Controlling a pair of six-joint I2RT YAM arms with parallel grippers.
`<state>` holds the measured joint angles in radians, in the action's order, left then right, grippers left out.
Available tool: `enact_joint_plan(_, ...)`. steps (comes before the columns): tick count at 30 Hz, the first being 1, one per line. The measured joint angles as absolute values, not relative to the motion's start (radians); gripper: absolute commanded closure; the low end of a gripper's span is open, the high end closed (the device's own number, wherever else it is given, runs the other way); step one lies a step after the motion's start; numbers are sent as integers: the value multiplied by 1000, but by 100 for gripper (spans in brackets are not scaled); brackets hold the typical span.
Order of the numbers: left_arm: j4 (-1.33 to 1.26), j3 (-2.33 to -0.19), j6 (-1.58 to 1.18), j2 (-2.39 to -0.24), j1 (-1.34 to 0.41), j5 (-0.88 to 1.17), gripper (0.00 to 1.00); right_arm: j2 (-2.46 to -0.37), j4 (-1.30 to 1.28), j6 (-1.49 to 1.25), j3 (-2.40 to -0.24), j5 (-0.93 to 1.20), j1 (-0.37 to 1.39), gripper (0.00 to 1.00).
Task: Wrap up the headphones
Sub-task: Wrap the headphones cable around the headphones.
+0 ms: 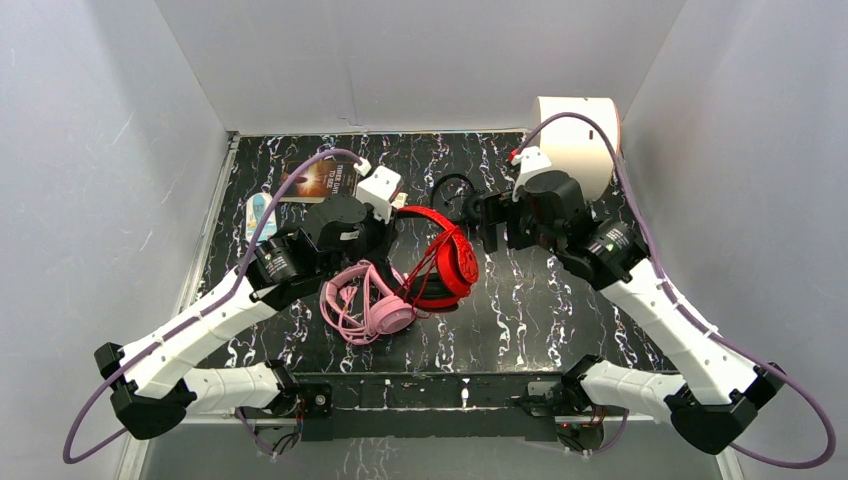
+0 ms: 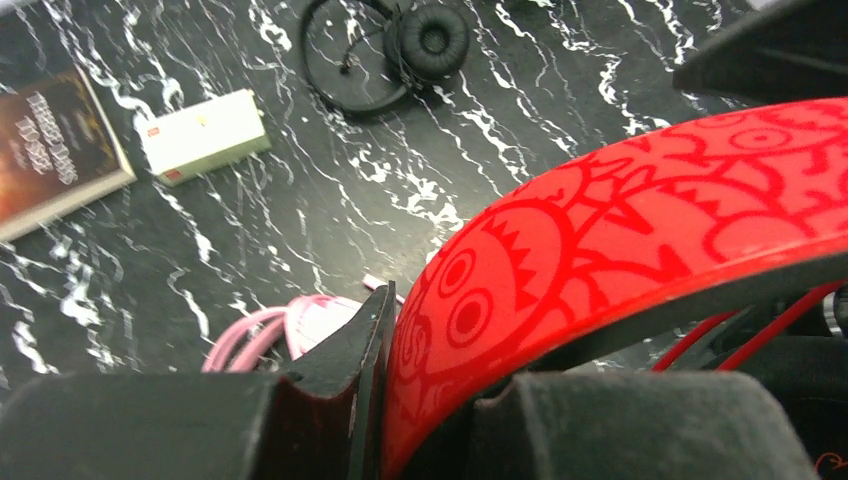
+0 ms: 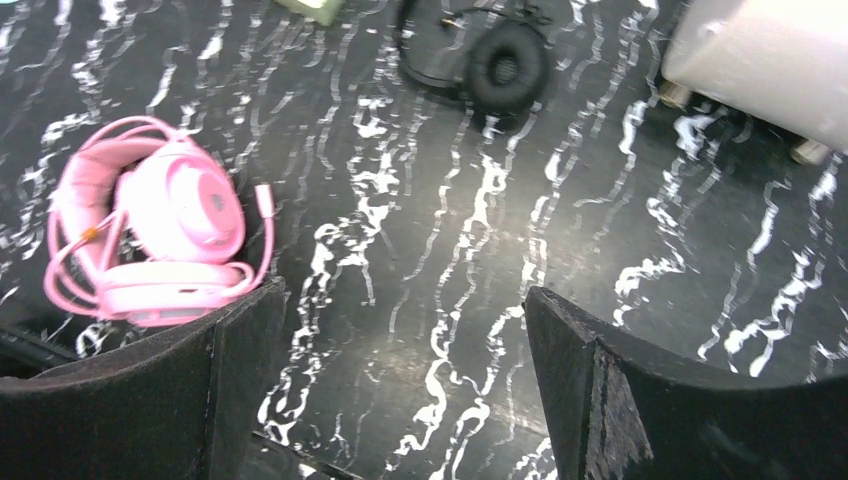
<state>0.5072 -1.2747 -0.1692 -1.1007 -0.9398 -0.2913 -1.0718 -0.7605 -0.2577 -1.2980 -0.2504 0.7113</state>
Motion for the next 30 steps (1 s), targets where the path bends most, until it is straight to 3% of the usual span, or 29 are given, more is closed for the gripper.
enact_joint_plan(6,549,-1275,-376,-1114,-939,-289,100,-1124,-812,-216,-1298,-122,459,1)
enact_joint_plan(12,570,-1278,-549,-1133,-929,-321,100,-1127,-794,-282,-1147,269,285,2)
enact_joint_plan(16,563,-1278,-590,-1134,-921,-357,100,-1035,-636,-562,-949,527,290,5)
enact_joint_plan(19,549,-1278,-599,-1134,-910,-377,100,-891,-437,-891,-744,603,303,8)
enact_joint_plan(25,539,-1279,-601,-1148,-889,-394,100,-825,-220,-1420,-625,576,368,11)
enact_joint_plan(30,524,-1292,-598,-1164,-872,-393,100,-860,-189,-1667,-587,405,696,20)
